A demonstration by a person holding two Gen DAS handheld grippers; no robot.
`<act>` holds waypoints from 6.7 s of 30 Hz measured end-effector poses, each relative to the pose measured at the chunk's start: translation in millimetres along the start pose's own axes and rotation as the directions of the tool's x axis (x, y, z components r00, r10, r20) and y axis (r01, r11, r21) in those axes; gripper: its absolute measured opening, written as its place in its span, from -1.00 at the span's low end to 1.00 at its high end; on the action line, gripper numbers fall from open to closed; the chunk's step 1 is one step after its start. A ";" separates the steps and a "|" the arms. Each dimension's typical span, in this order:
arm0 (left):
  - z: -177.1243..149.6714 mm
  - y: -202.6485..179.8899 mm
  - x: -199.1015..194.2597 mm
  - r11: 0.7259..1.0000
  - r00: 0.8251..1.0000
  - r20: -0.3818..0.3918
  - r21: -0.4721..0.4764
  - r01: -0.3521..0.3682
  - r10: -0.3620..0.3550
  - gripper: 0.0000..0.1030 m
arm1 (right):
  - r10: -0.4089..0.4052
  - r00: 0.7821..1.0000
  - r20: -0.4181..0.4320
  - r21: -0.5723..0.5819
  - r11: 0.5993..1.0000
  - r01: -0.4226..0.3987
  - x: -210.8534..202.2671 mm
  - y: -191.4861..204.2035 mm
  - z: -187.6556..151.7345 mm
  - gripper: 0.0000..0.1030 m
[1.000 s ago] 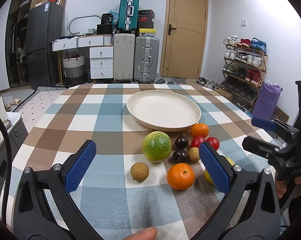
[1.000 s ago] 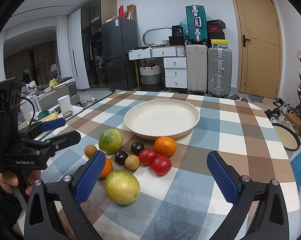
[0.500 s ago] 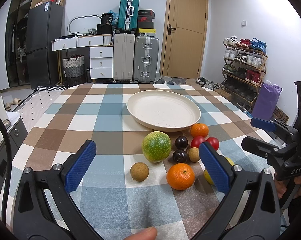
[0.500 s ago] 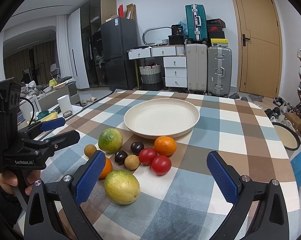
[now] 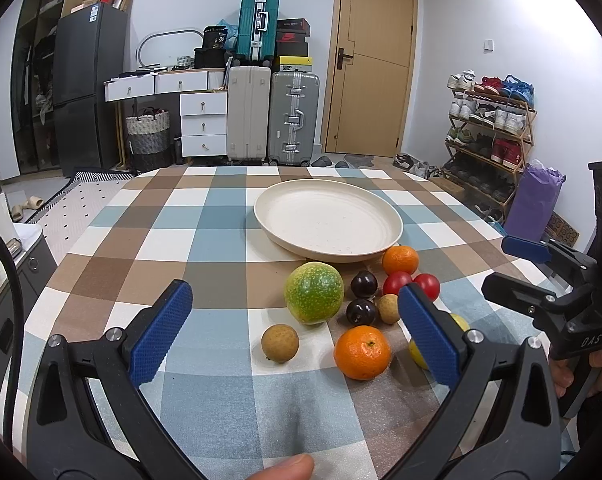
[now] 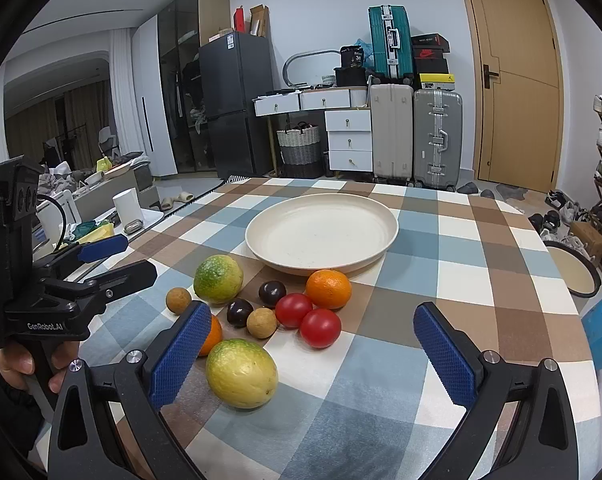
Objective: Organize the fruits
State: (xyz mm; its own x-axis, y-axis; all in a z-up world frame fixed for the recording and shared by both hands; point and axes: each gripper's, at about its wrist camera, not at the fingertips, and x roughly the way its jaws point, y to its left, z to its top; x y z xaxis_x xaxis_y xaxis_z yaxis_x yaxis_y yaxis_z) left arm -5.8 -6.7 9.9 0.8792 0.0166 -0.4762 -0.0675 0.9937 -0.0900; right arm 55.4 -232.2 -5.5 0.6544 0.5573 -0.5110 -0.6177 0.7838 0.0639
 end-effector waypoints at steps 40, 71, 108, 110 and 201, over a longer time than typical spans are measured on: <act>-8.2 -12.2 26.4 0.996 0.985 -0.165 0.067 0.062 -0.050 0.99 | 0.133 0.940 -0.315 0.016 0.991 -0.135 45.8 21.8 -16.7 0.82; -20.9 -28.9 46.1 0.977 0.931 -0.323 0.070 0.203 -0.170 0.37 | 0.170 0.938 -0.303 0.058 0.985 -0.160 37.8 15.8 -13.2 -0.02; 1.2 -34.7 41.5 0.978 0.945 -0.276 0.059 0.198 -0.175 -0.26 | 0.125 0.962 -0.244 0.081 0.991 -0.108 26.3 -4.5 -0.5 -0.02; 6.9 -34.3 41.4 0.979 0.950 -0.260 0.057 0.195 -0.174 -0.26 | 0.120 0.963 -0.240 0.078 0.992 -0.104 26.1 -4.6 3.0 -0.02; 56.4 18.5 112.3 0.998 0.982 -0.180 -0.031 0.059 -0.063 0.99 | -0.042 0.981 -0.189 0.102 0.993 0.062 86.3 -39.8 51.1 1.00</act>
State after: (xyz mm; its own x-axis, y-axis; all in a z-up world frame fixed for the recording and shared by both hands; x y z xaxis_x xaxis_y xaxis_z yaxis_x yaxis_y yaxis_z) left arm 118.3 19.8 4.1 0.7826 -0.0664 -0.6189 -0.0303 0.9890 -0.1445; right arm 158.8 -201.4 -8.3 0.5854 0.4625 -0.6659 -0.5283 0.8406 0.1193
